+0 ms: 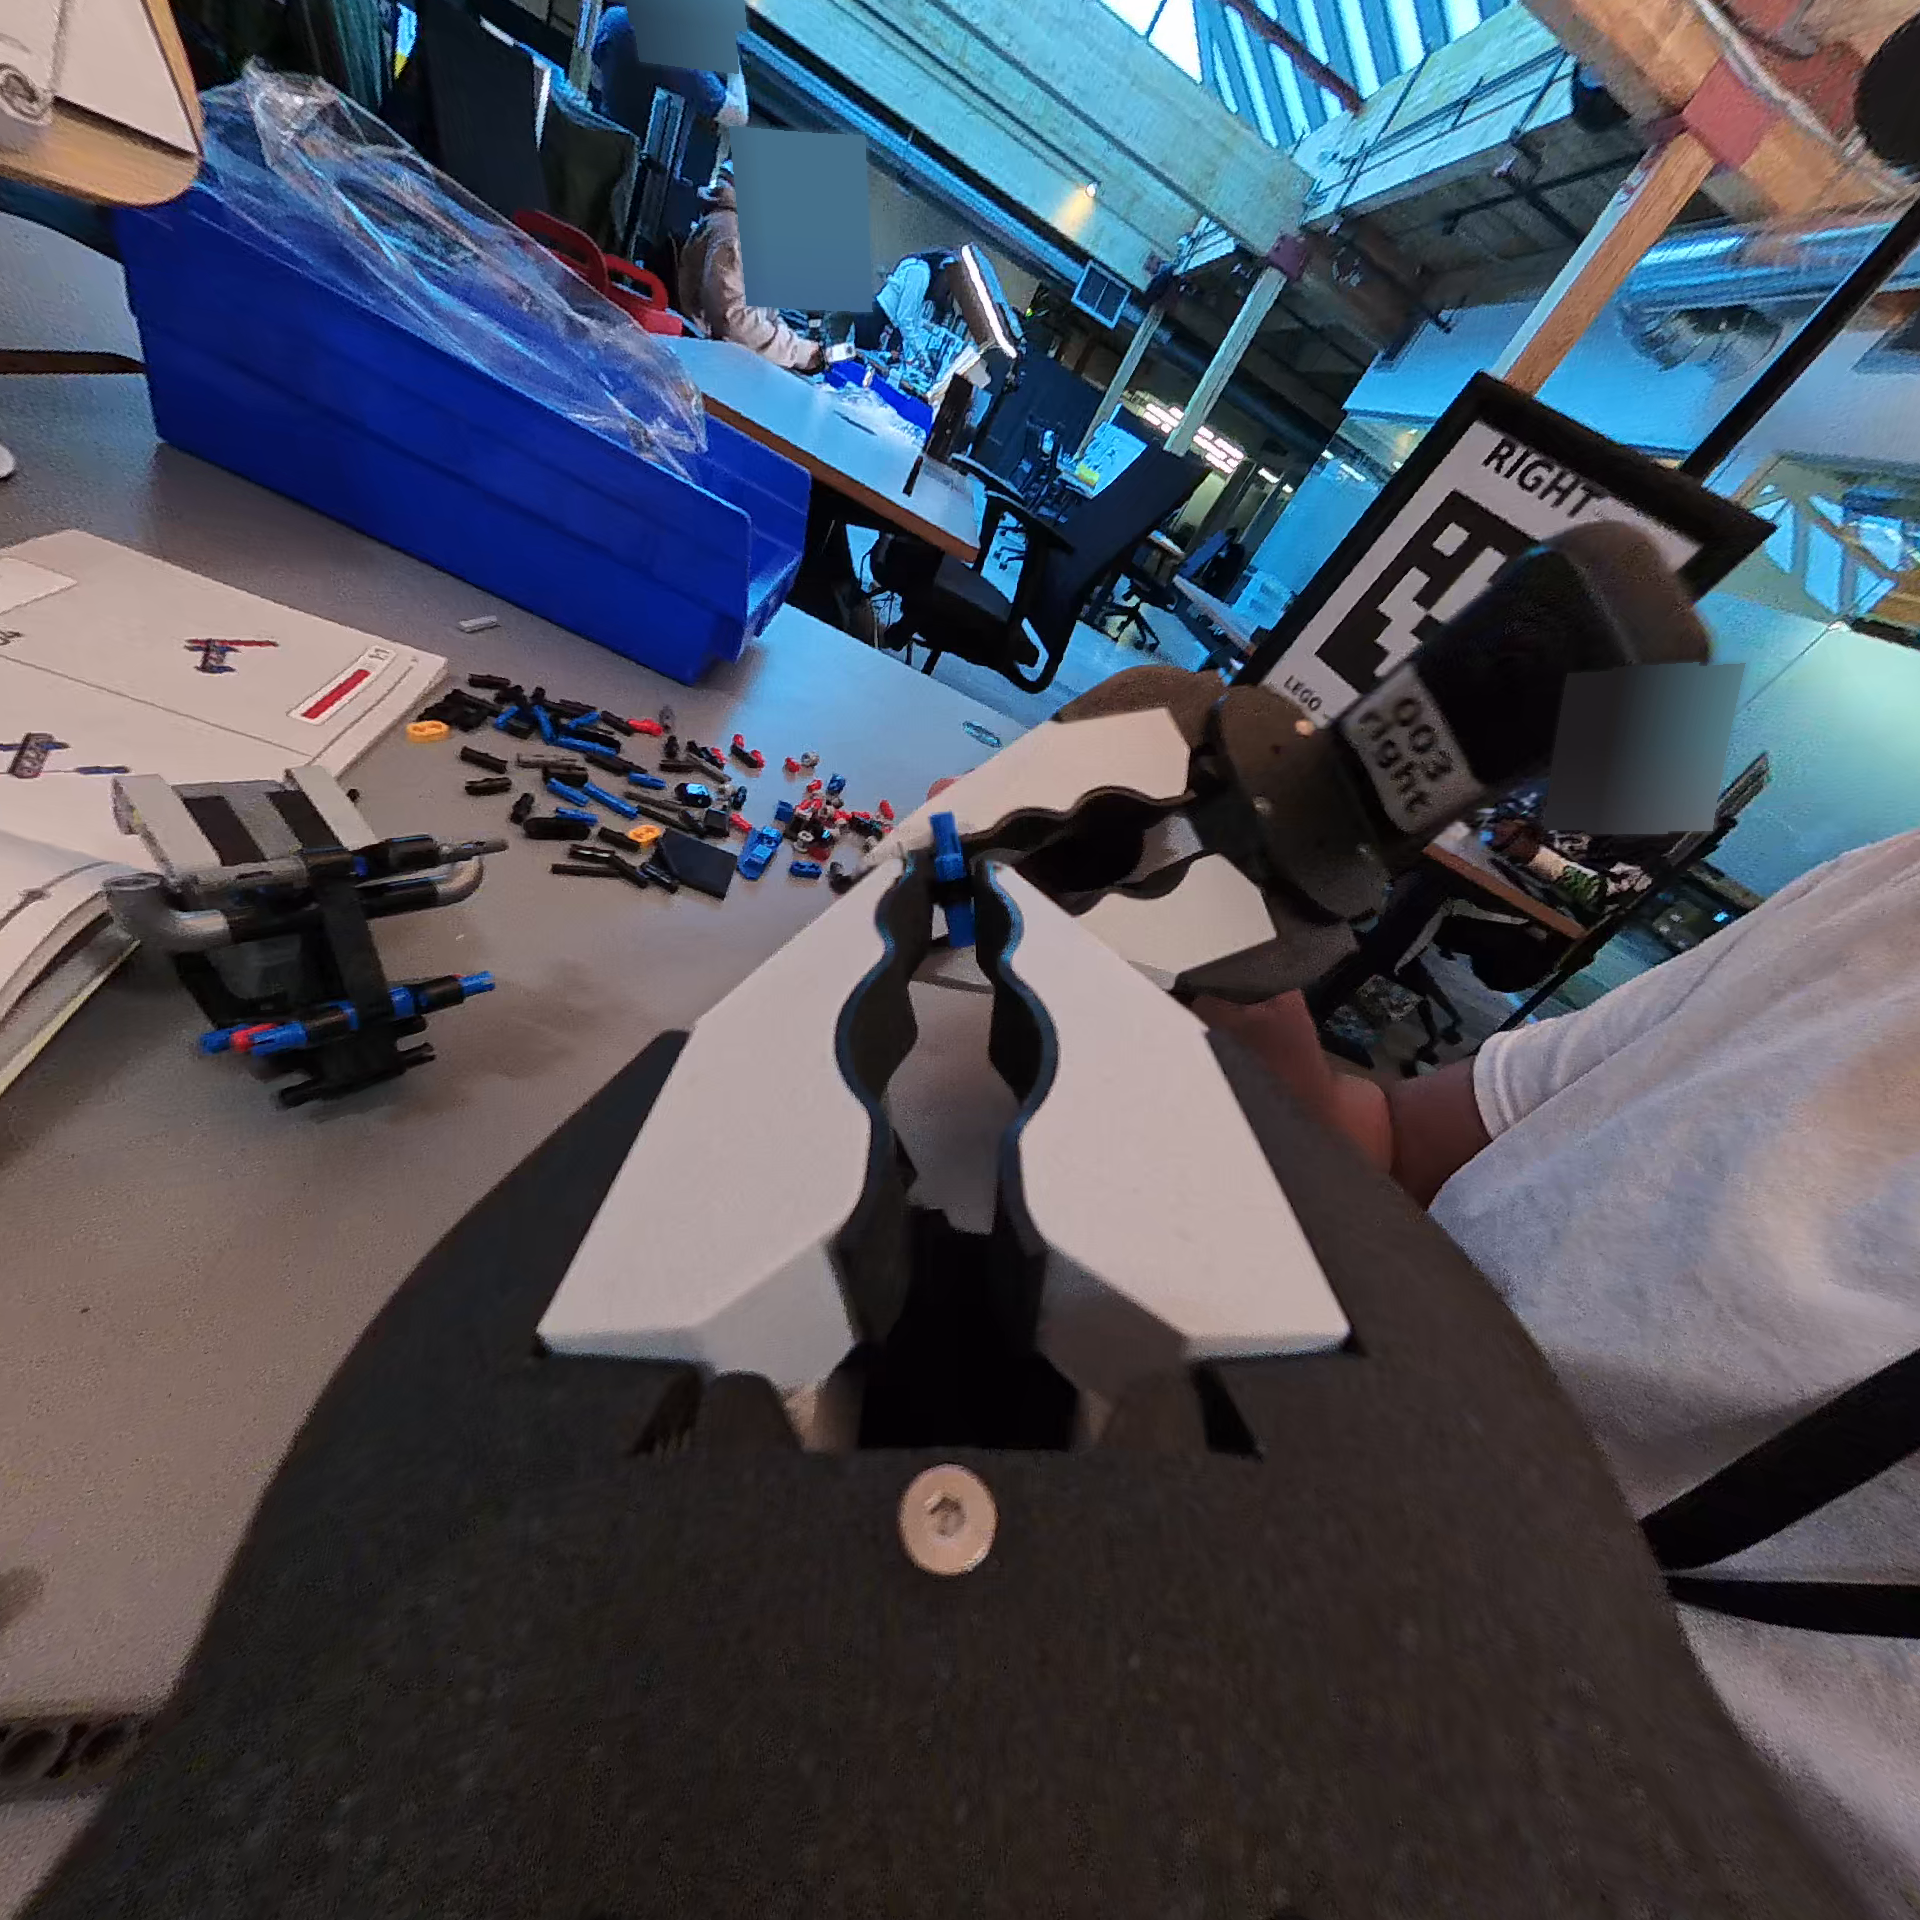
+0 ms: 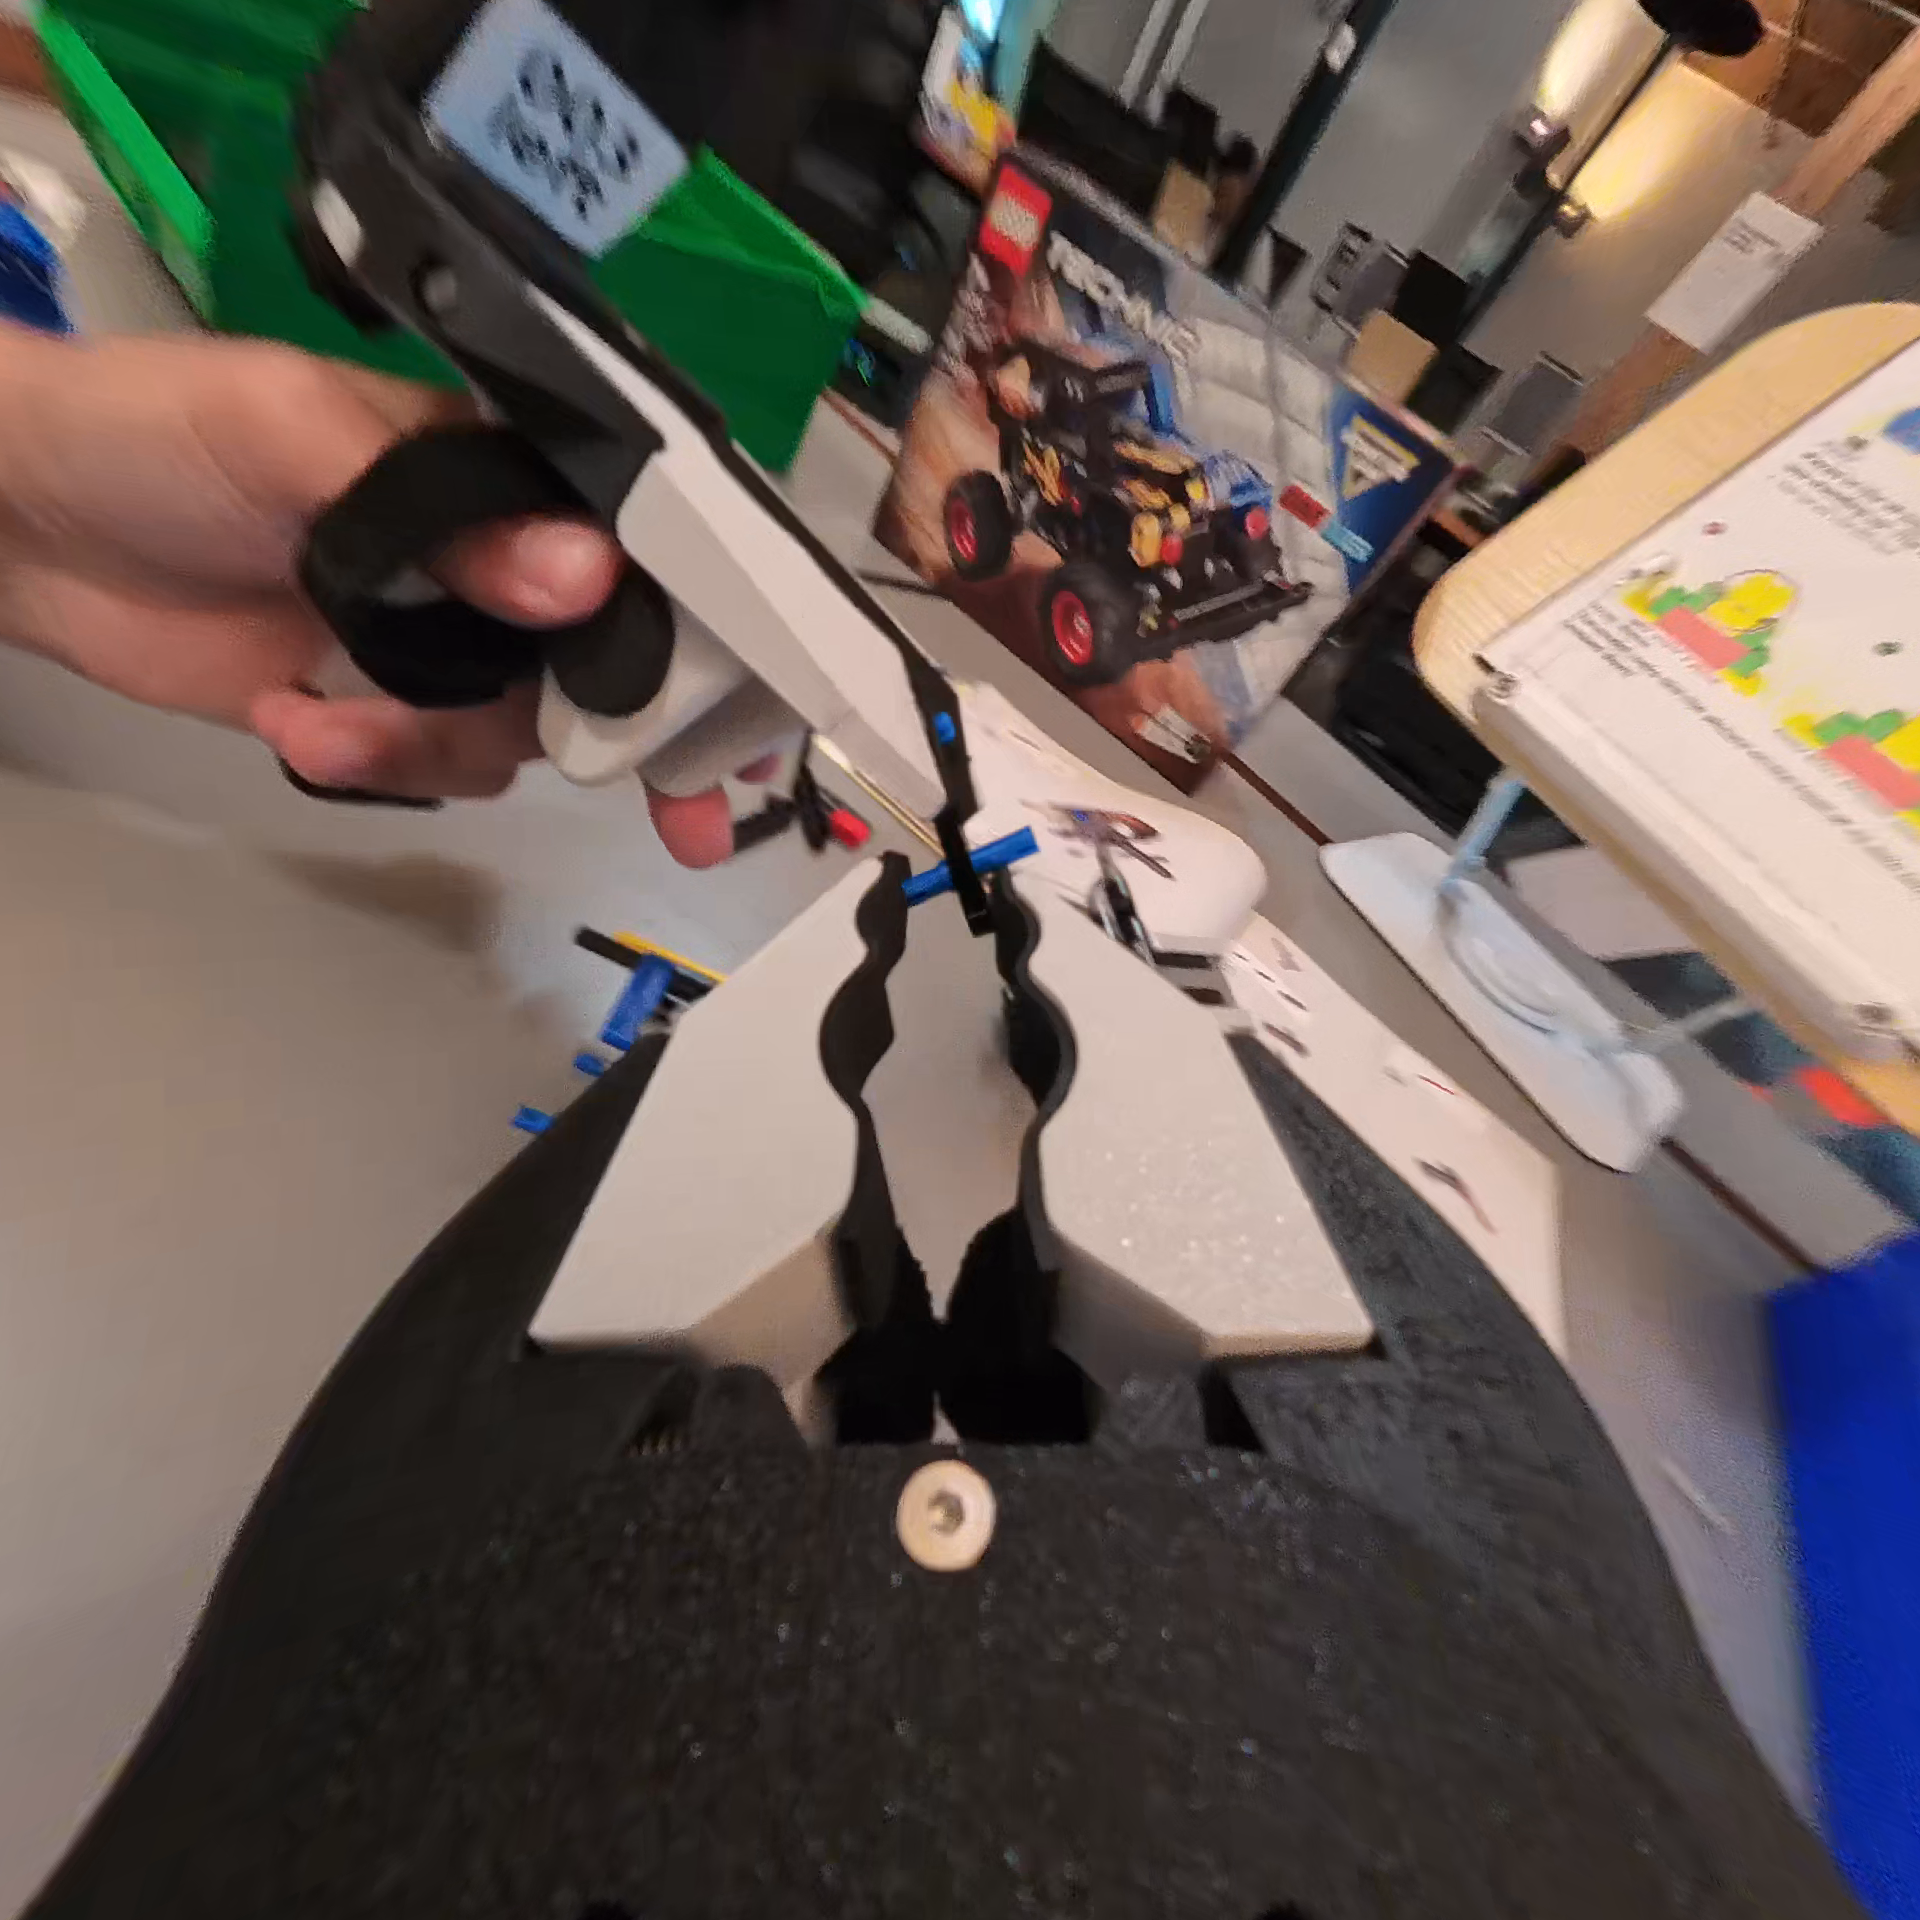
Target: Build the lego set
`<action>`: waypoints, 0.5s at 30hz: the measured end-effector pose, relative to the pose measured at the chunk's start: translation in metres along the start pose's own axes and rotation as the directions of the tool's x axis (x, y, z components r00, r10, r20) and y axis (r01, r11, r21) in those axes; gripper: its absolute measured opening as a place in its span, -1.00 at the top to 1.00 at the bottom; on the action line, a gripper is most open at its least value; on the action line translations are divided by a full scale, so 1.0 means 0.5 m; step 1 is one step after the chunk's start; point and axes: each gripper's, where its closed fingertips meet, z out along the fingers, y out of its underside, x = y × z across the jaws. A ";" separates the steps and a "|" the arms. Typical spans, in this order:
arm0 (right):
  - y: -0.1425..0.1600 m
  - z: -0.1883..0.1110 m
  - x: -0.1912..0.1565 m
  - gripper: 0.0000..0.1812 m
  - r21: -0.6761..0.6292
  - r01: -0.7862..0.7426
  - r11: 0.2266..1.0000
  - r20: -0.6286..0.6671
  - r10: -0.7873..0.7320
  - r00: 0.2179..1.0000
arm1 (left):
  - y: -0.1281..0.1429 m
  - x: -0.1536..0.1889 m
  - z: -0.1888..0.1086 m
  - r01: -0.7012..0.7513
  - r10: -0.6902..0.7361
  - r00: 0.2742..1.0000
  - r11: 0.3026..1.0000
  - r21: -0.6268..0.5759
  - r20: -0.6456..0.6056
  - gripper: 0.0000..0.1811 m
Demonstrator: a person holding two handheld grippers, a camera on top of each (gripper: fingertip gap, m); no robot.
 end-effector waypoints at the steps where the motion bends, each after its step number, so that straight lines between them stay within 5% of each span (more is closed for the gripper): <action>1: -0.008 -0.003 -0.002 0.81 0.056 -0.043 0.998 0.046 0.040 0.998 | -0.007 0.001 -0.004 -0.005 0.005 1.000 1.000 0.012 0.000 0.93; 4: -0.016 -0.020 0.020 0.55 0.211 -0.180 0.961 0.127 0.156 0.980 | -0.050 0.009 -0.034 -0.015 0.018 0.999 0.995 0.103 -0.027 0.93; 6: -0.022 -0.041 0.036 0.91 0.289 -0.308 0.906 0.198 0.259 0.946 | -0.071 0.000 -0.051 -0.001 0.003 1.000 0.989 0.149 -0.018 0.94; 9: -0.040 -0.066 0.056 1.00 0.389 -0.432 0.814 0.267 0.349 0.898 | -0.070 -0.014 -0.054 -0.004 0.003 1.000 0.989 0.146 0.007 0.93; 15: -0.050 -0.084 0.074 0.82 0.219 -0.849 0.481 0.614 0.608 0.503 | -0.045 -0.021 -0.037 -0.007 0.006 1.000 0.995 0.099 0.014 0.93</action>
